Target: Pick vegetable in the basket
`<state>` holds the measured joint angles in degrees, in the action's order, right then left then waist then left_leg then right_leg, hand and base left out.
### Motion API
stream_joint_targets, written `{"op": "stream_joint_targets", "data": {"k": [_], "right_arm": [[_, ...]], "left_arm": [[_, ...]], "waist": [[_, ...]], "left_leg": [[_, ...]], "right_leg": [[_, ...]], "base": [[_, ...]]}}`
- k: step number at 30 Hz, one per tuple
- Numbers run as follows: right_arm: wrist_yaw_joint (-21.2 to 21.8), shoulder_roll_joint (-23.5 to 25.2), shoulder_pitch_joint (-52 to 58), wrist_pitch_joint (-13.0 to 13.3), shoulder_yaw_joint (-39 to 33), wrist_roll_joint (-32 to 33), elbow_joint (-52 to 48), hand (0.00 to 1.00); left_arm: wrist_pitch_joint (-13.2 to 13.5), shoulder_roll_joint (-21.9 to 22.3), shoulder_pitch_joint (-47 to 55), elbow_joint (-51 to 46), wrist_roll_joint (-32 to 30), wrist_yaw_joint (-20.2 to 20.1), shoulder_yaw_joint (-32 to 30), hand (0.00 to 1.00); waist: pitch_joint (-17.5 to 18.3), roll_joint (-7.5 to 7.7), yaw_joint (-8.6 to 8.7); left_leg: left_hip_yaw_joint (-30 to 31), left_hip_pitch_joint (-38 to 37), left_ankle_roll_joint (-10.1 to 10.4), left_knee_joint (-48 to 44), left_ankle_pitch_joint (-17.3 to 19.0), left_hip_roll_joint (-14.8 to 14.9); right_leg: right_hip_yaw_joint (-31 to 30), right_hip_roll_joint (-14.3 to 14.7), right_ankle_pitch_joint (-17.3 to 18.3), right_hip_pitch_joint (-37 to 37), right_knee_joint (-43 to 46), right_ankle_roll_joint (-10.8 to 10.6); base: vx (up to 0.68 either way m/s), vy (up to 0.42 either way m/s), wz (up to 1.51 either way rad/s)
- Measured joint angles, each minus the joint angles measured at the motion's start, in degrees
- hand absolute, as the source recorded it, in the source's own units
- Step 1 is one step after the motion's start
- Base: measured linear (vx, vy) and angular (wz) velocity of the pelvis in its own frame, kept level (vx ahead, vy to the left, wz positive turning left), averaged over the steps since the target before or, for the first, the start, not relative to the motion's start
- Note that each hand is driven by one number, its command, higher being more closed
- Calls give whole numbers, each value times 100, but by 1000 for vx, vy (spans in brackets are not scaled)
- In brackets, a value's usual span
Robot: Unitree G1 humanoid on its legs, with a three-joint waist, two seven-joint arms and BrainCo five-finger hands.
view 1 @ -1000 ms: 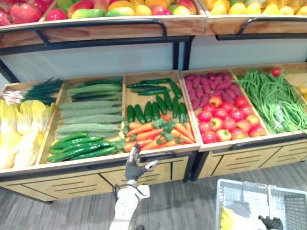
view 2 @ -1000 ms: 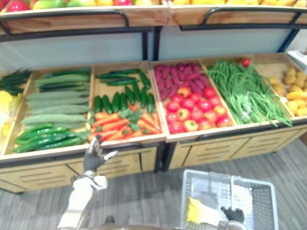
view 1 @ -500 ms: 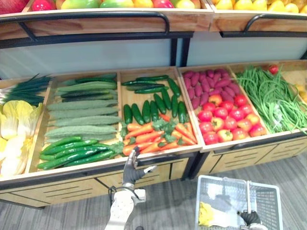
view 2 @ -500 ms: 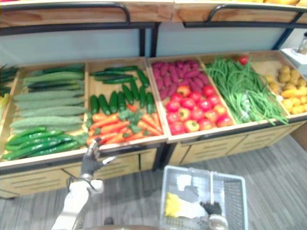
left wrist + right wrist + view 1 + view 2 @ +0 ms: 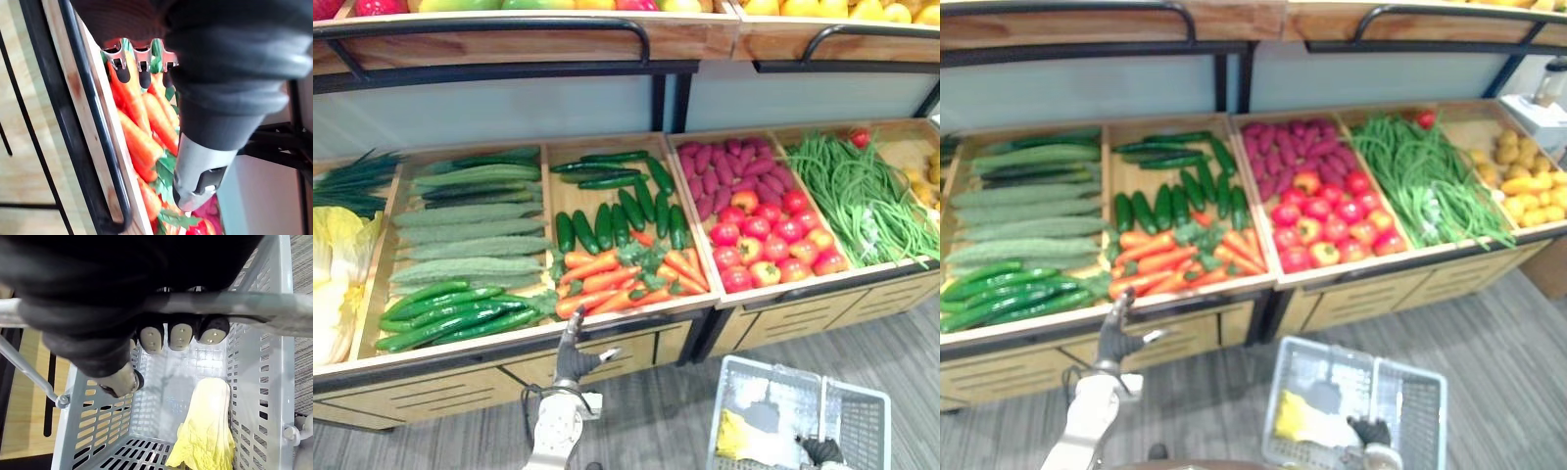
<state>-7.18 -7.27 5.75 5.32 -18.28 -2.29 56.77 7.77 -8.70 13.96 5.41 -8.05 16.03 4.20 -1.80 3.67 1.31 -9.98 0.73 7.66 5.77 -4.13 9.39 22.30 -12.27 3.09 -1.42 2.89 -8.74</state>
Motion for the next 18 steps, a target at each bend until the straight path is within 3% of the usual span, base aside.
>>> {"op": "stream_joint_targets", "data": {"k": [14, 18], "right_arm": [[-61, 4, 1, 75, -254, 7, 274, 100], [-98, -20, -16, 74, -274, -2, 329, 100]], "left_arm": [[-59, -74, 155, -326, -1290, 632, -756, 0], [-58, -379, 150, -658, -1734, 632, -861, 0]], "waist": [[31, -4, -103], [59, -35, -137]], "left_leg": [[128, -38, -2, 1, -3, -2], [123, -77, -2, 2, -3, 1]], "right_leg": [[2, 9, 55, -88, 59, 80], [-35, 6, 83, -89, 117, 121]], "base": [[-1, 1, 4], [0, 0, 0]]}}
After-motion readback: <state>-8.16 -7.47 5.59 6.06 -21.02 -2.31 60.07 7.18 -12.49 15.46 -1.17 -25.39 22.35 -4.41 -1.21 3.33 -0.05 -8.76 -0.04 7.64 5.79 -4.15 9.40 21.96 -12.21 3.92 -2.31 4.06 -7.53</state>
